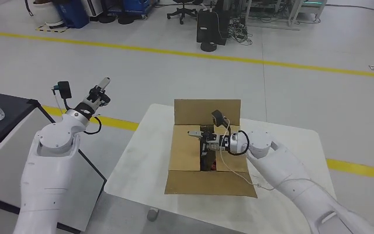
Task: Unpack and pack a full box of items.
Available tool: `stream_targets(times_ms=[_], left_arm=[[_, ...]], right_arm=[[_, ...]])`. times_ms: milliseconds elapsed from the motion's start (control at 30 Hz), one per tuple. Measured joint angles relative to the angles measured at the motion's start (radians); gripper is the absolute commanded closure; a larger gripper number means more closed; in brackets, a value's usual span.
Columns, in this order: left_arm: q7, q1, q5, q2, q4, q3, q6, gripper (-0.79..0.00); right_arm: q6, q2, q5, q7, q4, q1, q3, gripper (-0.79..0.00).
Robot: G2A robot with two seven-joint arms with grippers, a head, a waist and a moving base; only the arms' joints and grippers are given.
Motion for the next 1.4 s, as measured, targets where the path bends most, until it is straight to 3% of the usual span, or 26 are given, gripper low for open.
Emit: stream_targets(times_ms=[567, 1067, 1400], left_arm=[[0.000, 0.000, 0.000, 0.000, 0.000, 0.000, 0.000, -0.785], [0.000, 0.000, 0.000, 0.000, 0.000, 0.000, 0.000, -0.785], [0.000, 0.000, 0.000, 0.000, 0.000, 0.000, 0.000, -0.785]], right_arm=[[-0.156, -0.094, 0.112, 0.111, 0.054, 0.041, -0.003, -0.785], [-0.170, -0.229, -0.004, -0.047, 0.136, 0.123, -0.113, -0.785], [-0.202, -0.320, -0.086, -0.086, 0.255, 0.149, -0.175, -0.785]])
